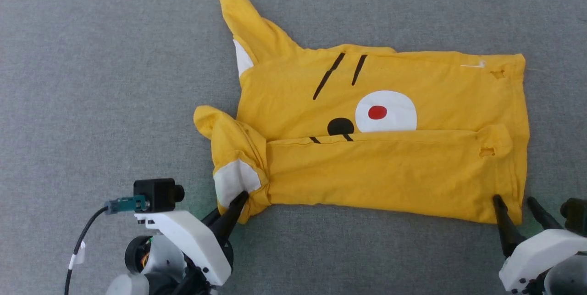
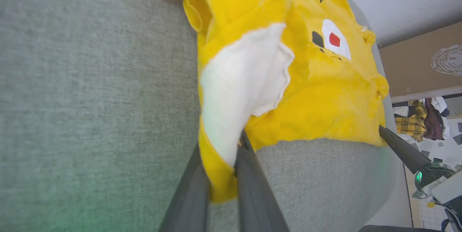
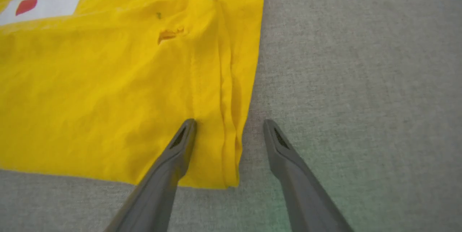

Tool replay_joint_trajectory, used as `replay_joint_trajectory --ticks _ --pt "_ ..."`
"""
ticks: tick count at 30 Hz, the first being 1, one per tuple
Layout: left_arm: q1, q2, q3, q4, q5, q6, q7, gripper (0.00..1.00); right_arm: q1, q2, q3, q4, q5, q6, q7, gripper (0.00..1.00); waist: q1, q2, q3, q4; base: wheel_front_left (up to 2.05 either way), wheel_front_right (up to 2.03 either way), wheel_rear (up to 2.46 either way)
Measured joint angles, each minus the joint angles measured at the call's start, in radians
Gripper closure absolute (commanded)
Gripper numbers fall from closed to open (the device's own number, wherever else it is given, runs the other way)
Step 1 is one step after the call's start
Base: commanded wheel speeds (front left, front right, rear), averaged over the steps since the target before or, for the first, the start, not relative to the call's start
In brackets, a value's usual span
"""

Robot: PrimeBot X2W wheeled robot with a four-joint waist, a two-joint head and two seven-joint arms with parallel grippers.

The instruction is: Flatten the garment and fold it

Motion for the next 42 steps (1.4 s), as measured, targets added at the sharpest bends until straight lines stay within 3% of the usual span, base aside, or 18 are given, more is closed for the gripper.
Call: replay_joint_trajectory --ticks 6,7,8,9,10,20,25,33,38,39,40,41,42 --pt "-0.004 -0.005 -0.007 -0.001 -0.002 -0.001 -0.011 1.0 0.0 -0.004 -0.005 -0.037 0.029 0.0 0.087 0.0 0.0 0.0 0.018 0.008 0.0 0.0 0.0" --pt "-0.006 -0.005 -0.008 0.0 -0.002 -0.001 -0.011 1.0 -0.001 -0.005 -0.006 -0.041 0.034 0.0 0.095 0.17 0.0 0.0 0.02 0.009 0.0 0.0 0.0" --pt "-0.009 -0.005 -0.009 0.001 -0.002 -0.001 -0.011 1.0 -0.001 -0.005 -0.007 -0.044 0.037 0.0 0.103 0.57 0.0 0.0 0.022 0.009 0.0 0.0 0.0" --pt "-0.012 -0.005 -0.009 0.003 -0.002 -0.001 -0.012 1.0 -0.002 -0.005 -0.006 -0.047 0.039 0.0 0.11 0.75 0.0 0.0 0.023 0.009 0.0 0.0 0.0" --pt "-0.014 -0.005 -0.009 0.005 -0.003 -0.004 -0.012 1.0 -0.003 -0.005 -0.005 -0.05 0.039 0.0 0.117 1.0 0.0 0.0 0.024 0.009 0.0 0.0 0.0" --pt "-0.024 0.021 0.046 -0.006 -0.063 -0.008 -0.001 1.0 -0.018 0.0 0.004 -0.124 0.032 0.0 0.185 1.0 0.0001 -0.0001 0.011 -0.005 0.0 0.0 0.0" --pt "0.052 0.045 0.067 -0.054 -0.071 0.015 0.028 1.0 0.005 0.004 -0.006 -0.192 0.035 0.002 0.238 1.0 0.0001 0.0 -0.013 -0.011 0.0 0.0 0.0" --pt "0.277 0.028 0.049 -0.181 -0.1 0.063 0.076 1.0 0.153 0.004 -0.035 -0.248 0.084 0.001 0.35 1.0 -0.0002 0.0 -0.066 -0.015 0.0 0.0 0.0" --pt "0.318 -0.001 0.054 -0.194 -0.124 0.072 0.049 1.0 0.191 0.003 -0.04 -0.253 0.105 0.001 0.358 1.0 -0.0002 0.0 -0.077 -0.008 0.0 0.0 0.0" --pt "0.314 -0.01 0.056 -0.188 -0.125 0.072 0.035 0.89 0.19 0.003 -0.037 -0.25 0.105 0.001 0.356 1.0 -0.0001 0.0 -0.077 -0.005 0.0 0.0 0.0" --pt "0.309 -0.016 0.056 -0.177 -0.127 0.071 0.022 0.52 0.188 0.004 -0.035 -0.245 0.105 0.001 0.346 0.8 -0.0001 0.0 -0.078 -0.003 0.0 0.0 0.0" --pt "0.301 -0.018 0.054 -0.163 -0.127 0.07 0.019 0.3 0.185 0.003 -0.032 -0.239 0.105 0.001 0.338 0.53 -0.0001 0.0 -0.079 -0.001 0.0 0.0 0.0" --pt "0.292 -0.018 0.051 -0.148 -0.127 0.069 0.019 0.0 0.181 0.002 -0.026 -0.233 0.105 0.001 0.332 0.21 -0.0001 0.0 -0.081 0.0 0.0 0.0 0.0"
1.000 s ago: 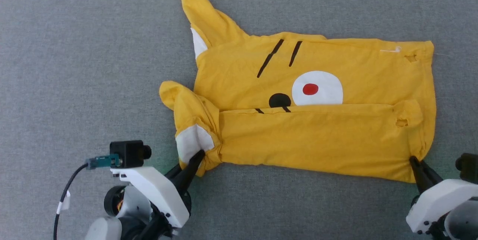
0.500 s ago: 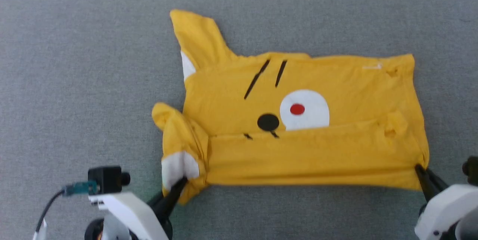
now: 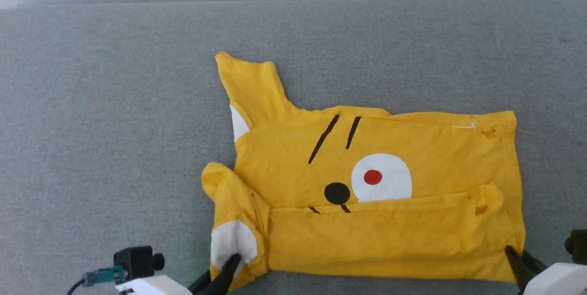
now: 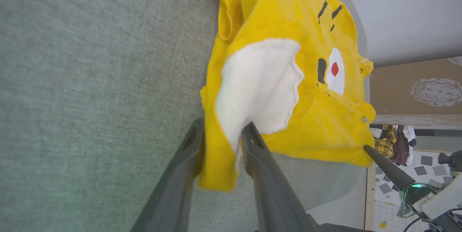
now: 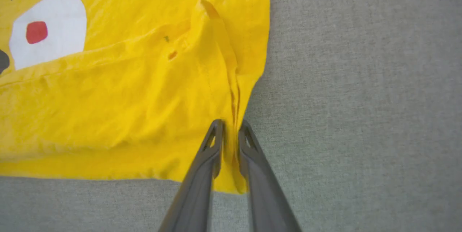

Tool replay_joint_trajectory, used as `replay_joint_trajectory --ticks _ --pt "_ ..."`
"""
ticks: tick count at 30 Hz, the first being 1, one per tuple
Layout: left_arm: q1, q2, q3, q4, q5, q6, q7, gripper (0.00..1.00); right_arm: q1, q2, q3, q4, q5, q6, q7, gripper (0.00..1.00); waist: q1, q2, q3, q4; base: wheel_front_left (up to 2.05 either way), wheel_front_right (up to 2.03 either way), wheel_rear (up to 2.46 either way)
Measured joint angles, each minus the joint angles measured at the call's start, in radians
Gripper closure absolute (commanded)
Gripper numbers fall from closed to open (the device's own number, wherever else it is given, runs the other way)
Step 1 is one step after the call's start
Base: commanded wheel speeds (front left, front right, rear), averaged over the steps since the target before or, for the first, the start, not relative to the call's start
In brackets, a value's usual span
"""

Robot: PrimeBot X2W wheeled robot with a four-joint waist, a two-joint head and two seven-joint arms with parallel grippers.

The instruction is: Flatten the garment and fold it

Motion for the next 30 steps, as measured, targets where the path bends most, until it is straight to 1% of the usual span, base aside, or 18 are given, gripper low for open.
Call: replay_joint_trajectory --ticks 1,6,9,11,12,13,15,17,20,22,23,24,27,30 --pt "-0.009 -0.002 0.001 0.012 -0.005 0.0 -0.005 0.0 -0.002 0.0 0.005 0.004 0.001 -0.001 -0.004 0.0 0.0 0.0 -0.002 0.001 0.0 0.0 0.0" --pt "-0.028 -0.003 0.012 0.034 -0.019 -0.007 -0.015 0.0 -0.021 0.0 0.014 0.012 0.01 -0.001 -0.044 0.0 0.0 0.0 -0.013 0.0 0.0 0.0 0.0" --pt "-0.028 -0.01 0.045 0.013 -0.047 -0.007 -0.042 0.0 -0.029 0.001 0.001 -0.003 0.019 -0.001 -0.075 0.0 0.0 0.0 -0.015 -0.006 0.0 0.0 0.0" --pt "-0.028 -0.009 0.079 -0.02 -0.047 -0.004 -0.074 0.0 -0.051 0.0 -0.033 -0.022 0.012 -0.001 -0.134 0.0 0.0 0.0 -0.013 -0.01 0.0 0.0 0.0" --pt "-0.031 -0.009 0.097 -0.042 -0.036 0.006 -0.096 0.0 -0.065 -0.001 -0.042 -0.033 -0.011 -0.001 -0.164 0.0 0.0 0.0 -0.011 -0.011 0.0 0.0 0.0" --pt "-0.043 -0.008 0.116 -0.06 -0.016 0.012 -0.124 0.0 -0.079 -0.003 -0.044 -0.047 -0.034 -0.001 -0.2 0.0 0.0 0.0 -0.008 -0.011 0.0 0.0 0.0" --pt "-0.091 -0.003 0.145 -0.087 0.017 0.016 -0.176 0.0 -0.117 -0.002 -0.05 -0.053 -0.04 -0.001 -0.275 0.0 0.0 0.0 0.002 -0.011 0.0 0.0 0.0" --pt "-0.169 0.031 0.16 -0.098 0.088 0.01 -0.229 0.0 -0.147 -0.004 -0.033 -0.053 -0.073 -0.001 -0.331 0.0 0.0001 0.0 0.015 -0.011 0.0 0.0 0.0" --pt "-0.329 0.069 0.18 -0.077 0.169 0.005 -0.319 0.0 -0.2 -0.001 -0.013 -0.048 -0.085 -0.001 -0.425 0.0 0.0002 0.0 0.042 -0.012 0.0 0.0 0.0" --pt "-0.451 0.107 0.168 -0.045 0.228 -0.025 -0.366 0.0 -0.24 -0.002 0.006 -0.04 -0.108 -0.001 -0.476 0.0 0.0003 0.0 0.065 -0.012 0.0 0.0 0.0" --pt "-0.515 0.118 0.16 -0.022 0.254 -0.029 -0.384 0.0 -0.258 -0.002 0.013 -0.035 -0.109 -0.001 -0.5 0.0 0.0003 0.0 0.078 -0.013 0.0 0.0 0.0" --pt "-0.578 0.139 0.145 0.008 0.281 -0.044 -0.393 0.0 -0.277 -0.002 0.022 -0.028 -0.111 -0.001 -0.518 0.0 0.0003 0.0 0.092 -0.013 0.0 0.0 0.0" --pt "-0.753 0.187 0.095 0.114 0.317 -0.075 -0.371 0.0 -0.315 -0.002 0.052 -0.009 -0.127 -0.001 -0.548 0.0 0.0004 0.0 0.136 -0.015 0.0 0.0 0.0" --pt "-0.904 0.22 0.025 0.213 0.304 -0.105 -0.276 0.0 -0.343 -0.001 0.07 0.008 -0.137 -0.001 -0.556 0.0 0.0005 0.0 0.183 -0.017 0.0 0.0 0.0"
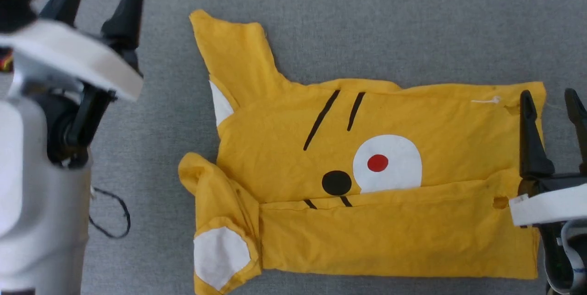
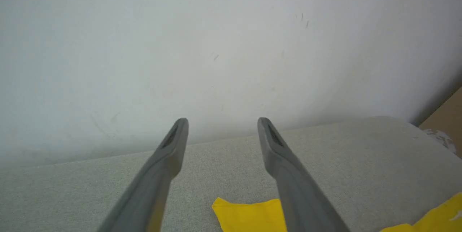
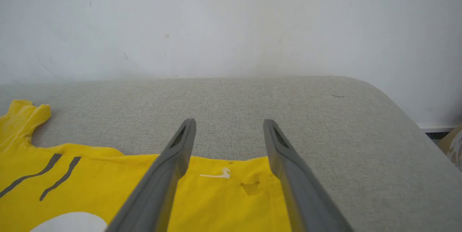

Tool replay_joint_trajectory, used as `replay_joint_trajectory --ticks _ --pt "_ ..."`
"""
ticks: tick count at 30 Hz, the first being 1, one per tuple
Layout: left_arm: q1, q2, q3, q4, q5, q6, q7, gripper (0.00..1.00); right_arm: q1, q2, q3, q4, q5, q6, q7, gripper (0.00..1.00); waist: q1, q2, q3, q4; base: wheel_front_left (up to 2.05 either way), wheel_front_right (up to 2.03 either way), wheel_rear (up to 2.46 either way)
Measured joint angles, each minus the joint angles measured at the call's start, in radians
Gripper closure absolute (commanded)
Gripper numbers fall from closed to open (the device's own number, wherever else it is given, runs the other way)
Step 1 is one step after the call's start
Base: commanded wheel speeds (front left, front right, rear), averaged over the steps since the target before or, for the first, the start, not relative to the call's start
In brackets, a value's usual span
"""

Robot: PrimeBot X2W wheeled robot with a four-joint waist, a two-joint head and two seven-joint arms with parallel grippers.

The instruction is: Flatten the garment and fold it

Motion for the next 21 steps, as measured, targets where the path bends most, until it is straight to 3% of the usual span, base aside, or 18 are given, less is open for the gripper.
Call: replay_joint_trajectory --ticks 6,12,20,21 --pt "-0.189 0.05 -0.099 0.149 -0.085 -0.018 0.256 0.0 -0.031 0.0 0.013 0.033 -0.002 0.0 -0.022 0.0 0.0 0.0 0.084 -0.014 0.0 0.0 0.0" --pt "-0.225 0.1 -0.163 0.222 -0.137 -0.024 0.475 0.0 -0.034 0.0 0.011 0.061 0.009 0.0 -0.04 0.0 -0.0002 0.0 0.132 -0.054 0.0 0.0 0.0" --pt "-0.23 0.134 -0.166 0.226 -0.178 0.01 0.621 0.0 -0.035 0.0 0.001 0.078 0.03 0.0 -0.058 0.0 -0.0005 0.0 0.169 -0.1 0.0 0.0 0.0" --pt "-0.231 0.141 -0.166 0.218 -0.178 0.011 0.629 0.65 -0.035 0.0 0.0 0.079 0.03 0.0 -0.06 0.0 -0.0005 0.0 0.172 -0.102 0.0 0.0 0.0"
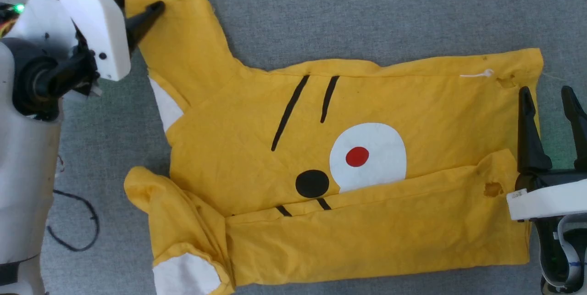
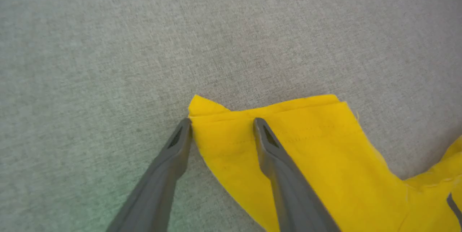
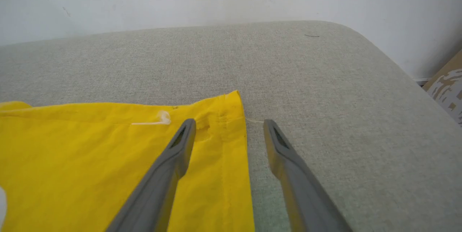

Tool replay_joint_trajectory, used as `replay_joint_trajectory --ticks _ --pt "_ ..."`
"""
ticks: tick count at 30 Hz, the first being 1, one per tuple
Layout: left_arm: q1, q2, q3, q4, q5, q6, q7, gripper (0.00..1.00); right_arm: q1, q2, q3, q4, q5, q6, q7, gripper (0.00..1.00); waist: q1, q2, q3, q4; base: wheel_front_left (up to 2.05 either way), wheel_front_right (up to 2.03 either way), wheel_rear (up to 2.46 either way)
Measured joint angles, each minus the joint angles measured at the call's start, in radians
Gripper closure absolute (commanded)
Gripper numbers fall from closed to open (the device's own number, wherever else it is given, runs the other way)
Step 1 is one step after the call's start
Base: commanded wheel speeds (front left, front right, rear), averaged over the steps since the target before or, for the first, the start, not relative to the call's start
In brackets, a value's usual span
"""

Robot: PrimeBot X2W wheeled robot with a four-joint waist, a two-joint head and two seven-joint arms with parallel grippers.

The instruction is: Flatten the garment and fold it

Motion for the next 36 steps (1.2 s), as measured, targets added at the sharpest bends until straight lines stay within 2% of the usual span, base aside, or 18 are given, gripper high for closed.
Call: replay_joint_trajectory --ticks 1,6,10,14,18,24,28,36 --pt "0.0 0.004 0.001 -0.006 0.0 0.0 0.003 1.0 0.0 0.0 -0.002 0.001 0.0 0.0 0.0 0.0 0.0 0.0 0.002 -0.002 0.0 0.0 0.0" --pt "0.014 -0.002 -0.001 -0.013 -0.009 0.0 -0.023 1.0 -0.026 0.0 0.003 -0.007 -0.028 0.0 0.011 0.0 0.0001 0.0 -0.01 0.0 0.0 0.0 0.0" --pt "0.042 -0.01 0.0 -0.011 -0.012 0.0 -0.067 1.0 -0.09 0.0 0.012 -0.037 -0.051 0.0 0.064 0.0 0.0001 0.0 -0.038 0.008 0.0 0.0 0.0" --pt "0.057 -0.016 0.002 -0.003 -0.018 -0.001 -0.091 1.0 -0.185 0.0 0.019 -0.058 -0.071 0.0 0.175 0.0 0.0 0.0 -0.069 0.015 0.0 0.0 0.0" --pt "0.063 -0.017 0.002 -0.002 -0.021 -0.001 -0.095 1.0 -0.257 0.0 0.008 -0.039 -0.09 0.0 0.356 0.0 0.0 0.0 -0.089 0.022 0.0 0.0 0.0" --pt "0.063 -0.024 0.0 -0.009 -0.027 -0.001 -0.095 1.0 -0.269 -0.053 -0.007 0.012 -0.084 0.0 0.623 0.0 0.0001 0.0 -0.074 0.036 0.0 0.0 0.0" --pt "0.063 -0.025 -0.001 -0.011 -0.028 -0.001 -0.095 1.0 -0.268 -0.088 -0.017 0.014 -0.065 0.0 0.696 0.0 0.0001 0.0 -0.06 0.042 0.0 0.0 0.0" --pt "0.063 -0.024 -0.004 -0.015 -0.029 -0.001 -0.095 1.0 -0.261 -0.091 -0.014 0.051 -0.03 0.0 0.765 0.0 0.0001 0.0 -0.043 0.053 0.0 0.0 0.0"
